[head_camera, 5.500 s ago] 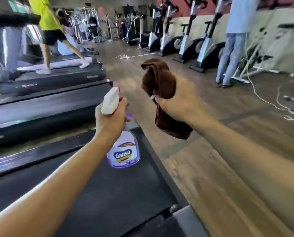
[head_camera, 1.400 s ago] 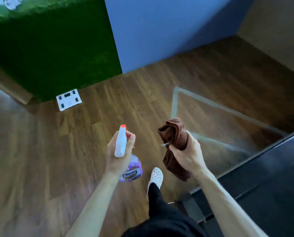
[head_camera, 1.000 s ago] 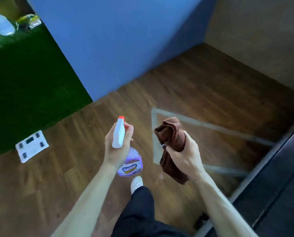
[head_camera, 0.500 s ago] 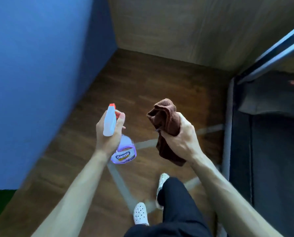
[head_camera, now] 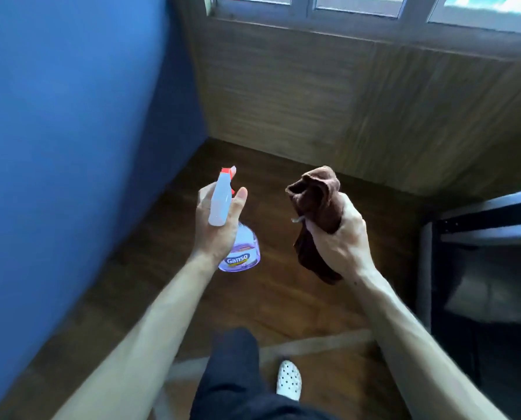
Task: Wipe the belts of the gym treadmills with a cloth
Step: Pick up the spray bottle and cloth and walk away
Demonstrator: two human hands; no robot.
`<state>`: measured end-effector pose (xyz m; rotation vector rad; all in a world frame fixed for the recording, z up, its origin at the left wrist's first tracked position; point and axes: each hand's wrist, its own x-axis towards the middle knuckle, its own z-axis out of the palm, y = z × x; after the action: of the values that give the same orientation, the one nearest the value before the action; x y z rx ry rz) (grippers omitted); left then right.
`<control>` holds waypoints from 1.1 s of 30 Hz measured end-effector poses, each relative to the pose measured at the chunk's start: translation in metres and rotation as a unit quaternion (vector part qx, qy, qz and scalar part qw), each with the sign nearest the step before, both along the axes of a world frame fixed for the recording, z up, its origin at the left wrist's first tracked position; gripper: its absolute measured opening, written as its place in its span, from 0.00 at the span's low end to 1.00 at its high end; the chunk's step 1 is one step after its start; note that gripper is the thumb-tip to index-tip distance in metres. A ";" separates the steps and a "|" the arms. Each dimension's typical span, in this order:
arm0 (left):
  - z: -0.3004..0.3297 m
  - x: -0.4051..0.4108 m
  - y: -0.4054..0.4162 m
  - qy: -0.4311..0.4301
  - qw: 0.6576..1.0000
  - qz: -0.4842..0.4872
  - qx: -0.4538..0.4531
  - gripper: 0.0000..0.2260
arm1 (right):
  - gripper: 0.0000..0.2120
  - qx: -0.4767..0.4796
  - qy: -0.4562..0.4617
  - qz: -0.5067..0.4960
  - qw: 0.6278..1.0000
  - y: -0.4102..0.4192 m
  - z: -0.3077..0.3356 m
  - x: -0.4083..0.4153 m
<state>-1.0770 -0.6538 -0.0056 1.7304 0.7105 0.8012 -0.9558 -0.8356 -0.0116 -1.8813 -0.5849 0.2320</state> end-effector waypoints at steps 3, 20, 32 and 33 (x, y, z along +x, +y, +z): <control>0.003 0.081 0.051 0.002 1.000 -0.001 -0.013 0.15 | 0.12 0.009 -0.017 -0.012 1.000 0.050 0.006 0.078; -0.001 0.542 0.285 -0.023 0.993 -0.109 -0.027 0.04 | 0.13 0.006 -0.001 -0.155 0.988 0.253 -0.011 0.483; 0.013 0.850 0.370 -0.089 0.991 -0.027 -0.100 0.10 | 0.12 -0.015 -0.019 -0.113 0.993 0.328 0.008 0.798; 0.013 0.867 0.380 -0.092 0.991 -0.020 -0.095 0.11 | 0.12 -0.018 -0.026 -0.116 0.993 0.334 0.009 0.814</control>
<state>-0.2095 -0.2735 0.0078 1.4741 0.6051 0.8258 -0.1416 -0.5016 -0.0028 -1.9764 -0.3928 0.0423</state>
